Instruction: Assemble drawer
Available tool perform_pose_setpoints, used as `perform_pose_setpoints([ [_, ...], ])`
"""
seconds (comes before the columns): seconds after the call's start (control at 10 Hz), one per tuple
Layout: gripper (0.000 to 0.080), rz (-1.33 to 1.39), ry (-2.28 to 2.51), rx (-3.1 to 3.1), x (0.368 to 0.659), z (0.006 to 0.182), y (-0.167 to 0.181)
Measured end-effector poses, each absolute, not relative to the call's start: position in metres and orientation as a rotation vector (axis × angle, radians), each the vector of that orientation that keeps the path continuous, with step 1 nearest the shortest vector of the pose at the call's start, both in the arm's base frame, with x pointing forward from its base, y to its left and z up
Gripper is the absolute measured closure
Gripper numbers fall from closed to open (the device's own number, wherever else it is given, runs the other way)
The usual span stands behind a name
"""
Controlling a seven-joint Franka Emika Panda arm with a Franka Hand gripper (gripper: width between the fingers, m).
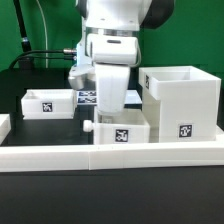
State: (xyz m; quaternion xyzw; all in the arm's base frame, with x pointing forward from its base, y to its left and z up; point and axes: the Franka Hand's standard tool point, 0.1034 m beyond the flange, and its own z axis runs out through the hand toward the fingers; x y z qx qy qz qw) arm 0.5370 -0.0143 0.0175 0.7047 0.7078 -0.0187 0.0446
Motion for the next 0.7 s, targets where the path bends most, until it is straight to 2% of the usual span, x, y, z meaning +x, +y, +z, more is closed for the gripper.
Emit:
perform_pose_setpoints([
  [0.7,0.0757,-0.018,2.158,2.133,0.5369,0.0162,-0.0212],
])
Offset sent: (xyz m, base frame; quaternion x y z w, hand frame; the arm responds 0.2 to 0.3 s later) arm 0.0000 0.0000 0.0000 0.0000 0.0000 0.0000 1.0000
